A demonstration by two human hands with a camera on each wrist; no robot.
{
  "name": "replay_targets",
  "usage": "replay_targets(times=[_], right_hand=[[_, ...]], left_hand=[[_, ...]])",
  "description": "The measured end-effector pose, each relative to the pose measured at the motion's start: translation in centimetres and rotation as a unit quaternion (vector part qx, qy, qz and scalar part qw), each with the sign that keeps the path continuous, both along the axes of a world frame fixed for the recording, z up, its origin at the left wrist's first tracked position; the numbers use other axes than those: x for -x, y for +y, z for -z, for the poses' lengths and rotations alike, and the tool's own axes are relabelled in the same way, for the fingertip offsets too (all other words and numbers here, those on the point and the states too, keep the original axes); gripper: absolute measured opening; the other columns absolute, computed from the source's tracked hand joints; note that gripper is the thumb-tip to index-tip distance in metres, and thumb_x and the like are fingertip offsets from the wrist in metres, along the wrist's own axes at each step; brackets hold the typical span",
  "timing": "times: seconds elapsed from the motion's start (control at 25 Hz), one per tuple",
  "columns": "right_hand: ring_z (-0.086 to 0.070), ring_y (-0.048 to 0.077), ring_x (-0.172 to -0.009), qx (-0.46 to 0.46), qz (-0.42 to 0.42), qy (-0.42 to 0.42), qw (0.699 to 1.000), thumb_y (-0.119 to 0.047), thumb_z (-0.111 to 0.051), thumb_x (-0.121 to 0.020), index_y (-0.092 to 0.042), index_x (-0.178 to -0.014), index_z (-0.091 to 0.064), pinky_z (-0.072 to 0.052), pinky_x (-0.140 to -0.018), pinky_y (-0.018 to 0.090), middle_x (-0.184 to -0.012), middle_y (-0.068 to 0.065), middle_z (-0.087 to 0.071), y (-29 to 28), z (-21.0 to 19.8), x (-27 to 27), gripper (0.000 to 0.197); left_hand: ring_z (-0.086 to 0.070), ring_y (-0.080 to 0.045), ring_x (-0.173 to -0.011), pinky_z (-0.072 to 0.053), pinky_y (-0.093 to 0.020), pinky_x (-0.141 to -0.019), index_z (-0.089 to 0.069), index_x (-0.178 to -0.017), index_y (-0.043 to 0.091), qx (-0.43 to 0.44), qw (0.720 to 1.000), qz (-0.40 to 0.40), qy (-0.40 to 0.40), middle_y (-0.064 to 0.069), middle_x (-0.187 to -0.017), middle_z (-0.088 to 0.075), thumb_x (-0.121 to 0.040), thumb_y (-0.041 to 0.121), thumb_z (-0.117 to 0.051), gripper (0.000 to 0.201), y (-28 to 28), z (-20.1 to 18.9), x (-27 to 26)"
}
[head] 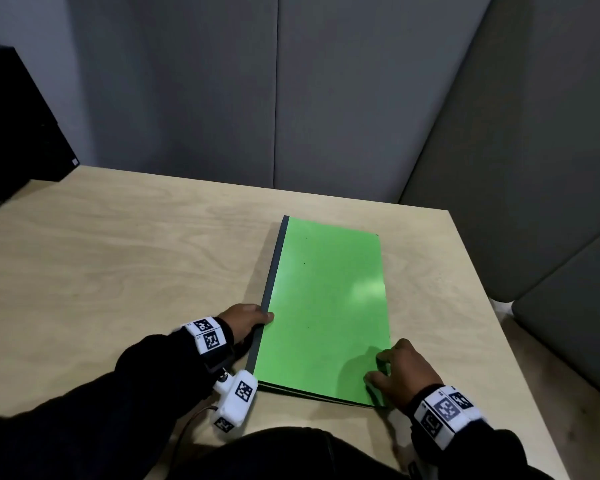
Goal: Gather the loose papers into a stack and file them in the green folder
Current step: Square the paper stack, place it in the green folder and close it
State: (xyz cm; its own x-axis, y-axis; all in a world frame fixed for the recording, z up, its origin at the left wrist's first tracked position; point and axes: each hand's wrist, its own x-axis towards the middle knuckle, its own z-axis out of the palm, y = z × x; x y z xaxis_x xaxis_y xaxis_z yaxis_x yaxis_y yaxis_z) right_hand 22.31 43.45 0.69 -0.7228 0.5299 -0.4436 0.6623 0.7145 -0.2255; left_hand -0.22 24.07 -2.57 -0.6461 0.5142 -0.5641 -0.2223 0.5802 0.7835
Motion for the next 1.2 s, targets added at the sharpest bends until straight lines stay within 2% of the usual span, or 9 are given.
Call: replay_targets(times=[0.16, 0.32, 0.4, 0.52, 0.6, 0.68, 0.92, 1.08, 1.2], right_hand=[[-0.056, 0.022, -0.096, 0.017, 0.006, 0.017, 1.000, -0.043, -0.057, -0.082, -0.014, -0.111, -0.064, -0.043, -0.086, 0.027, -0.109, 0.006, -0.044, 0.3, -0.2, -0.3, 0.042], [-0.057, 0.024, -0.103, 0.041, 0.025, 0.065, 0.997, -0.037, -0.061, -0.082, -0.012, -0.108, -0.066, -0.042, -0.085, 0.027, -0.099, 0.002, -0.042, 0.9, 0.0, -0.9, 0.037], [-0.060, 0.027, -0.101, 0.076, 0.077, 0.136, 0.985, -0.029, -0.065, -0.081, -0.008, -0.112, -0.065, -0.044, -0.083, 0.030, -0.099, 0.006, -0.051, 1.8, 0.6, -1.4, 0.037], [-0.061, 0.027, -0.090, 0.268, 0.271, 0.247, 0.891, -0.017, -0.063, -0.085, -0.010, -0.131, -0.048, -0.047, -0.070, 0.029, -0.109, 0.013, -0.058, 2.7, 1.2, -1.6, 0.049], [-0.065, 0.026, -0.073, 0.383, 0.361, 0.271, 0.806, -0.011, -0.057, -0.088, -0.004, -0.115, -0.056, -0.049, -0.059, 0.028, -0.092, 0.014, -0.066, 2.8, 1.6, -1.3, 0.028], [-0.066, 0.026, -0.054, 0.429, 0.390, 0.265, 0.770, -0.006, -0.055, -0.087, 0.004, -0.094, -0.061, -0.051, -0.048, 0.028, -0.070, 0.015, -0.070, 2.5, 2.2, -0.9, 0.013], [-0.067, 0.029, -0.052, 0.443, 0.397, 0.181, 0.783, -0.012, -0.058, -0.085, 0.009, -0.093, -0.065, -0.056, -0.052, 0.032, -0.072, 0.022, -0.071, 1.8, 3.5, -0.3, 0.024], [-0.070, 0.034, -0.083, 0.392, 0.327, 0.165, 0.844, -0.035, -0.067, -0.066, -0.007, -0.091, -0.069, -0.052, -0.086, 0.053, -0.092, 0.017, -0.074, 1.1, 4.7, -0.1, 0.037], [-0.068, 0.039, -0.084, 0.416, 0.329, 0.202, 0.823, -0.012, -0.061, -0.082, -0.001, -0.099, -0.066, -0.049, -0.088, 0.059, -0.093, 0.023, -0.073, 0.3, 4.3, 0.1, 0.021]], left_hand=[[-0.049, -0.021, -0.063, -0.036, -0.030, -0.060, -0.058, -0.087, 0.010, -0.083, 0.991, -0.049, -0.096, -0.010, -0.070, -0.051, -0.080, 0.021, -0.066, 0.015, -0.2, 1.3, -0.9], [-0.057, -0.026, -0.086, -0.046, -0.031, -0.076, -0.058, -0.100, 0.014, -0.106, 0.991, -0.035, -0.077, -0.012, -0.095, -0.062, -0.086, 0.008, -0.062, 0.016, 0.3, 1.9, -1.4], [-0.057, -0.026, -0.093, -0.045, -0.030, -0.080, -0.058, -0.097, 0.018, -0.122, 0.989, -0.033, -0.074, -0.008, -0.097, -0.063, -0.073, 0.013, -0.067, 0.026, 0.4, 1.7, -1.5], [-0.057, -0.026, -0.101, -0.043, -0.034, -0.091, -0.058, -0.098, 0.020, -0.145, 0.985, -0.034, -0.088, -0.007, -0.104, -0.064, -0.063, 0.019, -0.063, 0.035, 0.3, 1.6, -1.5], [-0.056, -0.025, -0.103, -0.042, -0.033, -0.091, -0.058, -0.101, 0.018, -0.142, 0.985, -0.030, -0.090, -0.010, -0.109, -0.063, -0.068, 0.015, -0.064, 0.034, 0.2, 1.5, -1.5], [-0.055, -0.026, -0.105, -0.042, -0.033, -0.091, -0.056, -0.111, 0.011, -0.134, 0.986, -0.023, -0.097, -0.013, -0.112, -0.061, -0.082, 0.003, -0.063, 0.030, 0.0, 1.7, -1.6], [-0.057, -0.021, -0.097, -0.045, -0.020, -0.077, -0.050, -0.122, 0.007, -0.124, 0.987, -0.019, -0.100, -0.008, -0.109, -0.061, -0.089, -0.004, -0.054, 0.035, -1.0, 1.8, -1.6], [-0.058, -0.024, -0.097, -0.049, -0.023, -0.077, -0.052, -0.121, 0.009, -0.120, 0.988, -0.022, -0.097, -0.012, -0.110, -0.062, -0.065, 0.015, -0.062, 0.058, -2.0, 1.6, -1.8], [-0.056, -0.024, -0.100, -0.043, -0.032, -0.089, -0.055, -0.114, 0.010, -0.117, 0.989, -0.013, -0.095, -0.015, -0.113, -0.061, -0.060, 0.015, -0.064, 0.055, -2.9, 1.2, -1.7]])
